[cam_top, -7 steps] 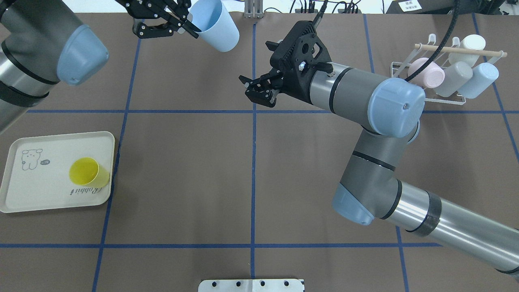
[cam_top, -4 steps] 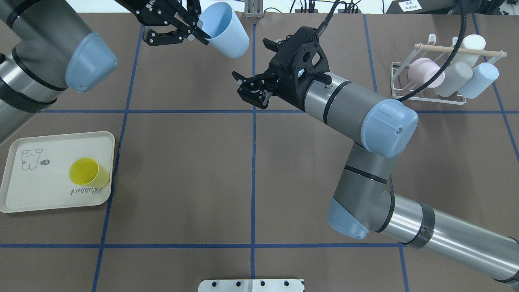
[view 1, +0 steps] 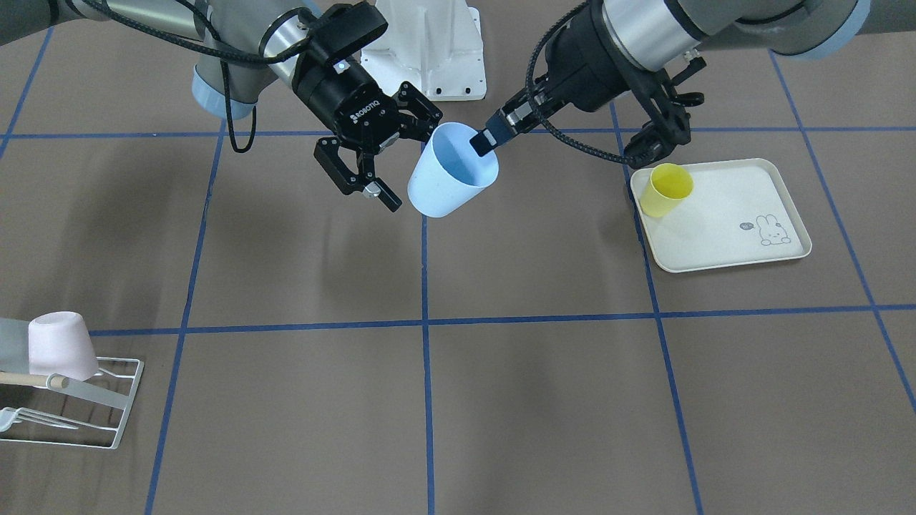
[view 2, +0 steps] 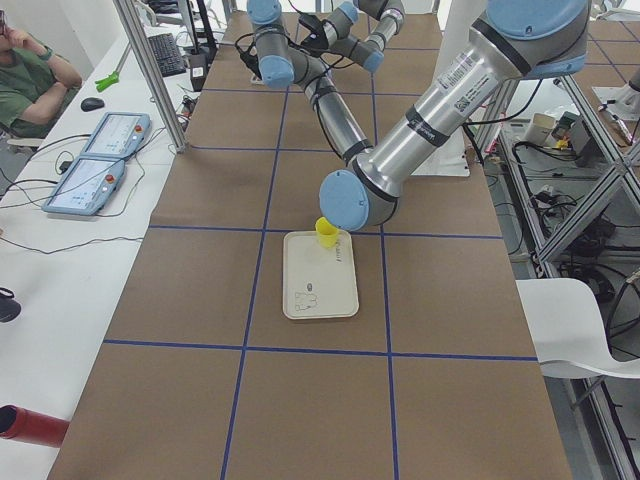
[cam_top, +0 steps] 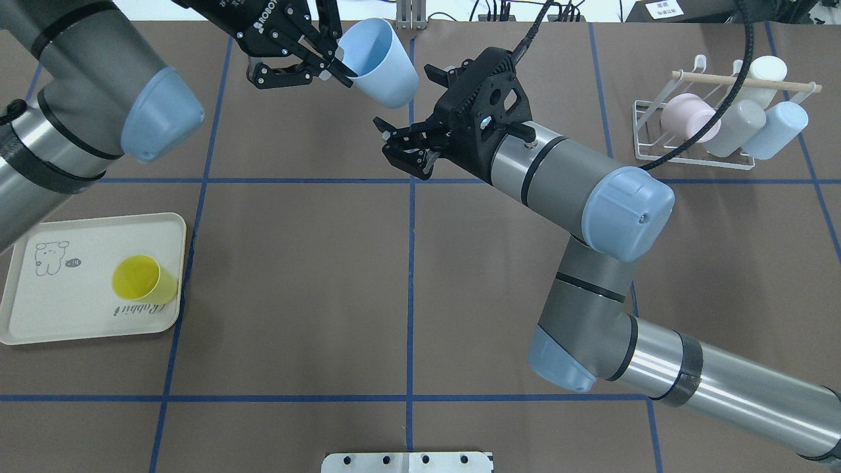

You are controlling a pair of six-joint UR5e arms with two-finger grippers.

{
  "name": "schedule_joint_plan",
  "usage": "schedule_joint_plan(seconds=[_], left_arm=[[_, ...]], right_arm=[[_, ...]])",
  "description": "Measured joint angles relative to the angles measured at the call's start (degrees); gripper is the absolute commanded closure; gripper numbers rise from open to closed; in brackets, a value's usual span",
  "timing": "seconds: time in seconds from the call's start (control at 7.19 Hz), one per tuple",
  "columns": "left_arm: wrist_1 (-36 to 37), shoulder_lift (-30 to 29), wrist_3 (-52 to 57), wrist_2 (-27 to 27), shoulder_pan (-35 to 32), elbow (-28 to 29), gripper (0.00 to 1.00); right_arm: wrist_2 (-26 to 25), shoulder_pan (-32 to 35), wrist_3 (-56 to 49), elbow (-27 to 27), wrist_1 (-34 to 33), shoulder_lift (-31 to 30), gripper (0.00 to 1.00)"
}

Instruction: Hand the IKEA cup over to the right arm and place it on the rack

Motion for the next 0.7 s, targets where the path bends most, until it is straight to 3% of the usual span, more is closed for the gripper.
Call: schedule_joint_plan(seconds=[0.7], left_arm=[[0.0, -0.5, 0.0, 0.0, 0.5, 0.0, 1.00]], right_arm=[[-1.0, -0.1, -0.9, 0.0, -0.1, -0.1, 0.04]])
